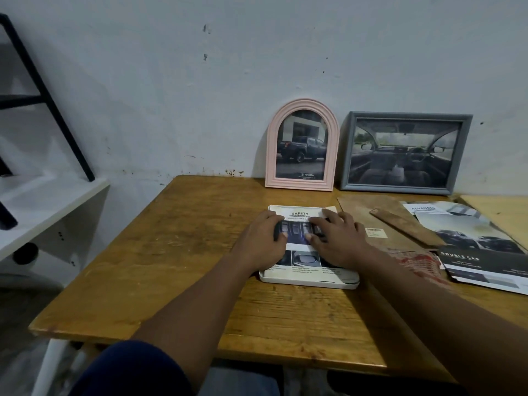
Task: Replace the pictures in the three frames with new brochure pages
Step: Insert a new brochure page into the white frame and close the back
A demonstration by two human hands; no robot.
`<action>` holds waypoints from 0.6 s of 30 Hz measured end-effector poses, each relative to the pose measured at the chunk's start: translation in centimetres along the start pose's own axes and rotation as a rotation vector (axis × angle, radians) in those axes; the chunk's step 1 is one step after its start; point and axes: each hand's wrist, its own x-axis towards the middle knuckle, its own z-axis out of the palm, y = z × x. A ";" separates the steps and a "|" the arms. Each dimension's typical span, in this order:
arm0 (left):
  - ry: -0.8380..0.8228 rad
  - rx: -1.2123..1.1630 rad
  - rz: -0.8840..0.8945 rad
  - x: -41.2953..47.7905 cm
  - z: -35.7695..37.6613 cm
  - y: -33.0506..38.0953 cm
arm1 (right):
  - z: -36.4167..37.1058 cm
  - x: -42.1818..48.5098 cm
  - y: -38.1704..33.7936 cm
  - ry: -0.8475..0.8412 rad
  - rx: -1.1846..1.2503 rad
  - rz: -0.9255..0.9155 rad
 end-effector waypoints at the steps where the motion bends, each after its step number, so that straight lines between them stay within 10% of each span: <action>1: 0.001 -0.009 -0.003 0.0 0.0 0.0 | 0.2 -0.1 -0.1 -0.011 -0.010 -0.007; 18: -0.098 0.058 -0.044 1.2 -1.1 0.6 | -0.2 1.5 -0.1 -0.026 0.009 -0.027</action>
